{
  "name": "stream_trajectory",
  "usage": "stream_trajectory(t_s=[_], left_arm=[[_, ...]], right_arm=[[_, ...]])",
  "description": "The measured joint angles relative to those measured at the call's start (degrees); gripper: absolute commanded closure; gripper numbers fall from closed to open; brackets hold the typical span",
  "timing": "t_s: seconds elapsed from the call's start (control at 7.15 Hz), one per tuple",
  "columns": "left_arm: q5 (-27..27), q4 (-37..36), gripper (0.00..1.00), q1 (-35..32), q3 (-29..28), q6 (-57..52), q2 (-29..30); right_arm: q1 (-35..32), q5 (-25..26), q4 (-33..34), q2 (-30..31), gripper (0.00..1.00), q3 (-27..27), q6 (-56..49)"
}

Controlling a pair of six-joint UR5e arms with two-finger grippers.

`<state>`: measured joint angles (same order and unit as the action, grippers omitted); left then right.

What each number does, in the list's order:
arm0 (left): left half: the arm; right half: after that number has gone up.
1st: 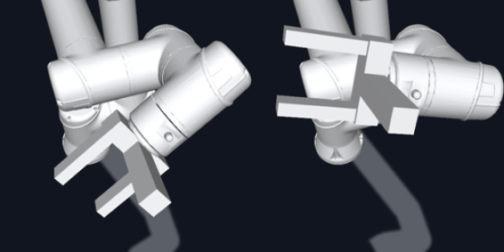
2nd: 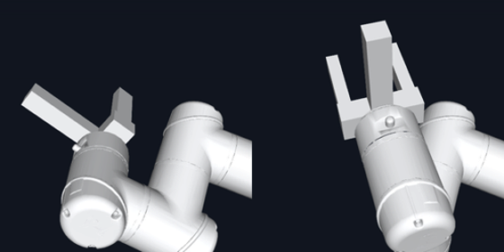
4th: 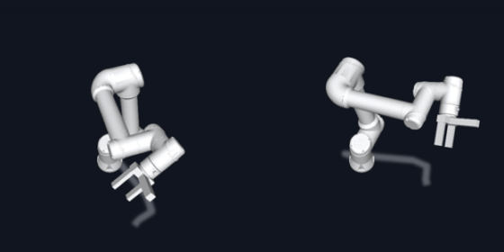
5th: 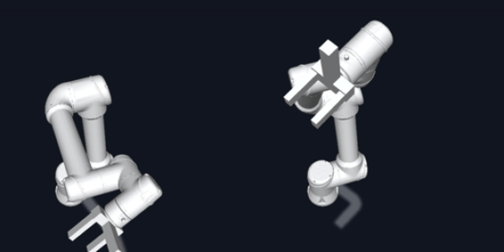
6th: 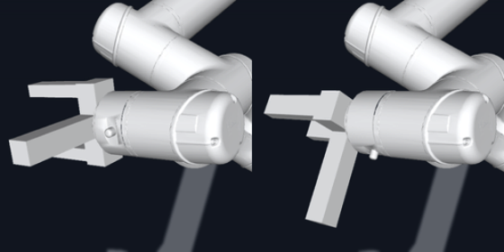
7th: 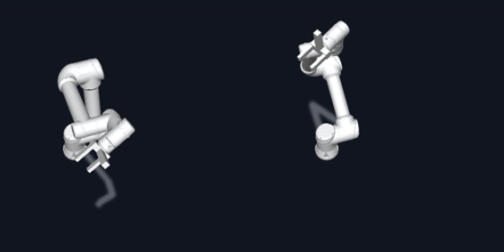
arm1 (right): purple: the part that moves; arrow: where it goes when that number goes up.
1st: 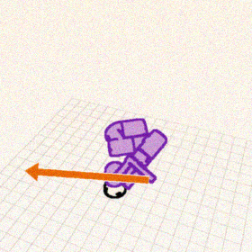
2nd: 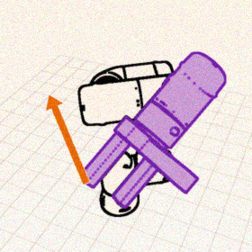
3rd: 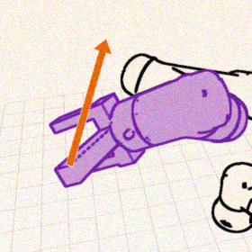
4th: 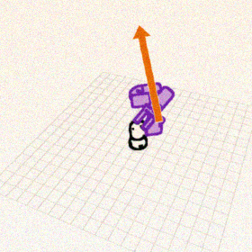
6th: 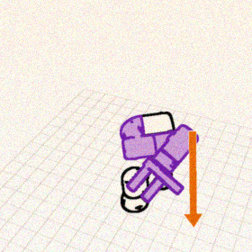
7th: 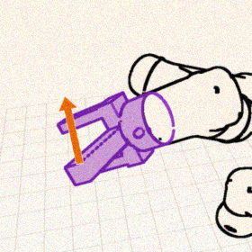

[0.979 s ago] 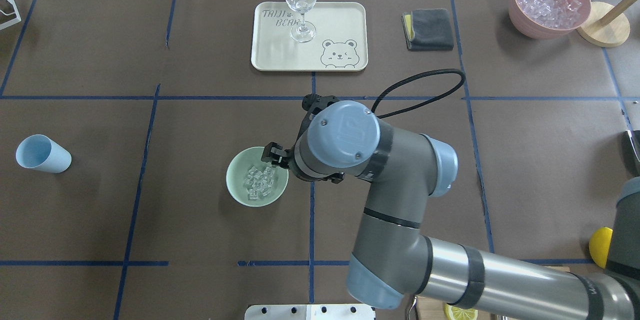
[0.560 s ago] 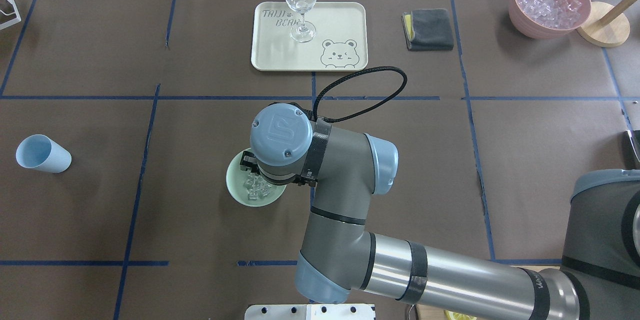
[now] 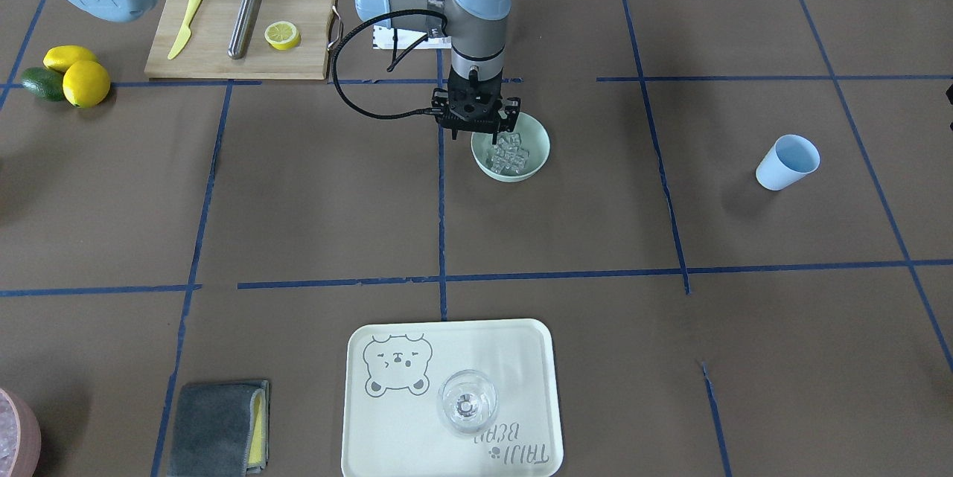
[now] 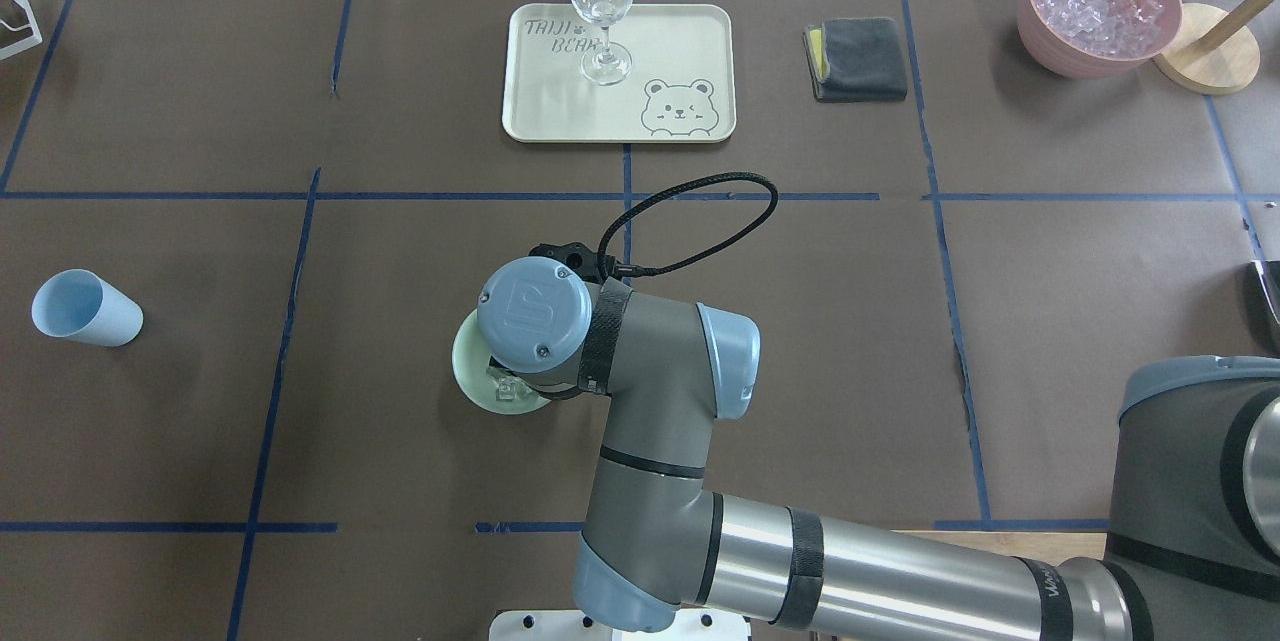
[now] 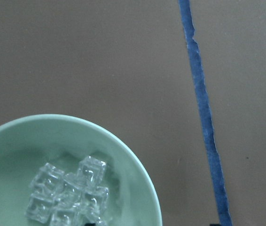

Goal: Pour ice into bowl

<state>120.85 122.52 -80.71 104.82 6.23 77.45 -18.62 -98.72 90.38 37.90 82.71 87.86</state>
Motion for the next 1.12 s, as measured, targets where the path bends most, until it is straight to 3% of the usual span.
stream_trajectory(t_s=[0.42,0.56,0.84,1.12], left_arm=[[0.0,0.1,0.0,-0.1,-0.1,0.0,0.0],[0.0,0.2,0.0,-0.1,-0.1,0.0,0.0],[0.0,0.2,0.0,-0.1,0.0,0.0,0.0],[0.0,0.2,0.0,-0.1,0.0,0.0,0.1]], right_arm=[[-1.1,-2.0,-0.2,0.2,1.0,1.1,-0.1],[-2.9,-5.0,-0.2,1.5,1.0,4.2,0.0],[-8.0,-10.2,-0.6,11.4,1.0,18.0,-0.2],[-12.5,-13.2,-4.7,25.5,1.0,29.6,-2.2]])
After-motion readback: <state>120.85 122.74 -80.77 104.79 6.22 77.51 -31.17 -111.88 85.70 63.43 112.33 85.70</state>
